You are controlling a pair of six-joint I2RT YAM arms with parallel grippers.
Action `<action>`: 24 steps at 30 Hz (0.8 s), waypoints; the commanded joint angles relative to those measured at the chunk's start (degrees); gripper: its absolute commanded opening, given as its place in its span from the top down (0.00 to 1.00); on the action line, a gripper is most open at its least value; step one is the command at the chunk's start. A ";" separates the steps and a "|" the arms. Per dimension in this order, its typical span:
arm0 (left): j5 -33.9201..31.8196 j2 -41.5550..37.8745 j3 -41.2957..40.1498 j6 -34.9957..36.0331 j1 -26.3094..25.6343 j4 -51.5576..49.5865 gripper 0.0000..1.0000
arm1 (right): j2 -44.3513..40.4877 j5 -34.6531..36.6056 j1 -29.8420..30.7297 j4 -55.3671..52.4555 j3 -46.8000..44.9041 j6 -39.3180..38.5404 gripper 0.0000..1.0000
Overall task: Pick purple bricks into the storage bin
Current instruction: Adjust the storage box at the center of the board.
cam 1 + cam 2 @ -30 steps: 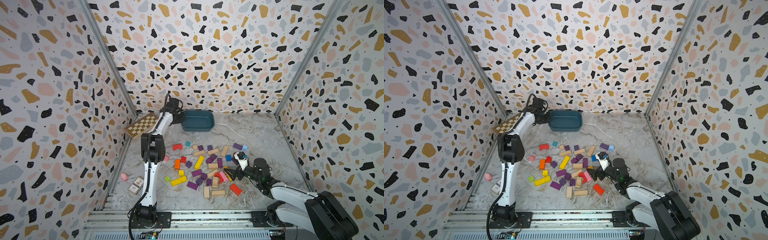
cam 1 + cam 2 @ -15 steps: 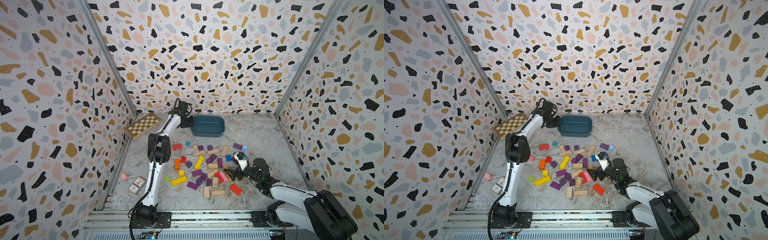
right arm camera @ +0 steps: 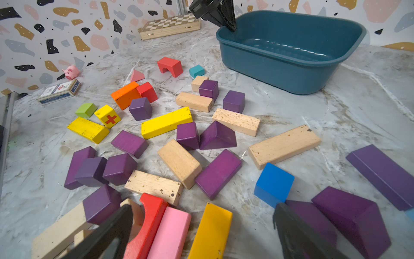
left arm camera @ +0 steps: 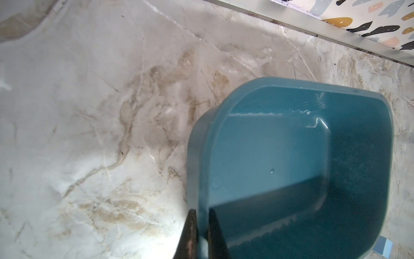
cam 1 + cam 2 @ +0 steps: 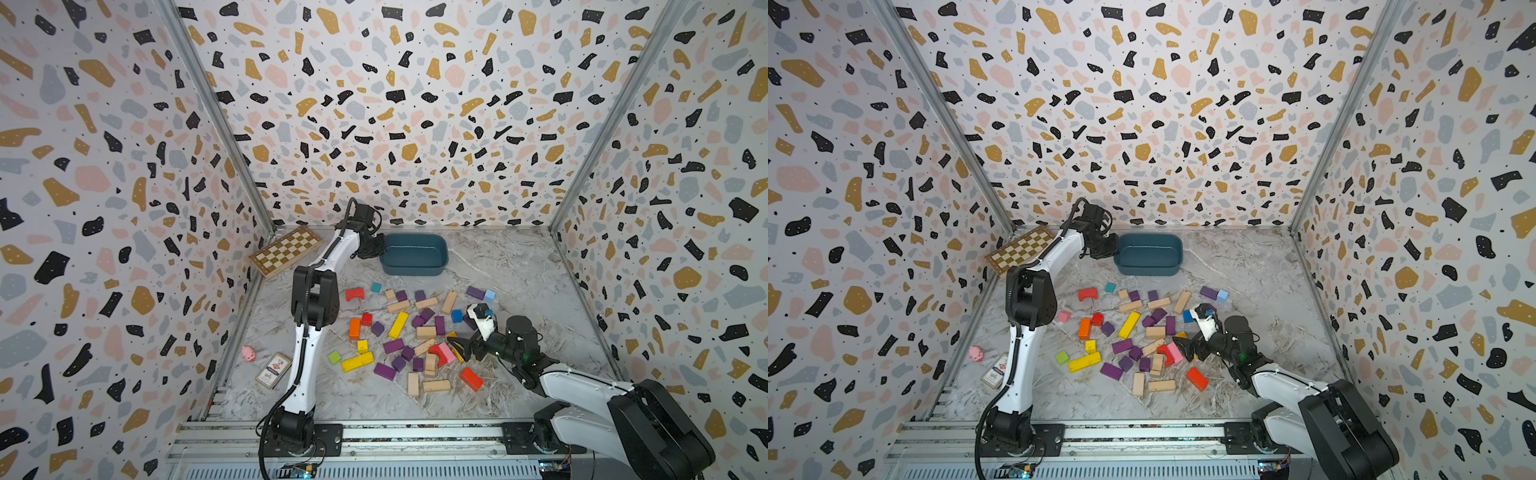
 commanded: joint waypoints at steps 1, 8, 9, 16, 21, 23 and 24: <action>0.53 -4.49 -3.18 0.17 -0.24 1.33 1.00 | 0.16 0.25 0.41 -0.91 2.11 -0.59 0.00; -0.80 -7.84 -8.32 -0.26 -0.21 4.12 0.81 | 0.25 0.24 0.58 -1.03 2.14 -0.69 0.00; -0.89 -7.95 -8.43 -0.29 -0.27 4.26 0.77 | 0.23 0.33 0.59 -1.02 2.18 -0.79 0.00; -1.81 -8.08 -6.14 0.76 -0.26 2.90 0.56 | 0.16 0.55 0.67 -1.07 2.13 -0.77 0.00; -2.34 -12.03 -6.12 3.42 -0.09 3.47 0.23 | 0.34 0.62 0.67 -1.32 2.29 -0.69 0.00; -0.59 -16.94 -10.60 5.23 -0.10 8.00 0.09 | 0.46 0.73 0.76 -1.44 2.38 -0.59 0.00; -0.46 -19.69 -13.36 5.80 -0.10 10.47 0.05 | 0.52 0.80 0.76 -1.56 2.41 -0.60 0.00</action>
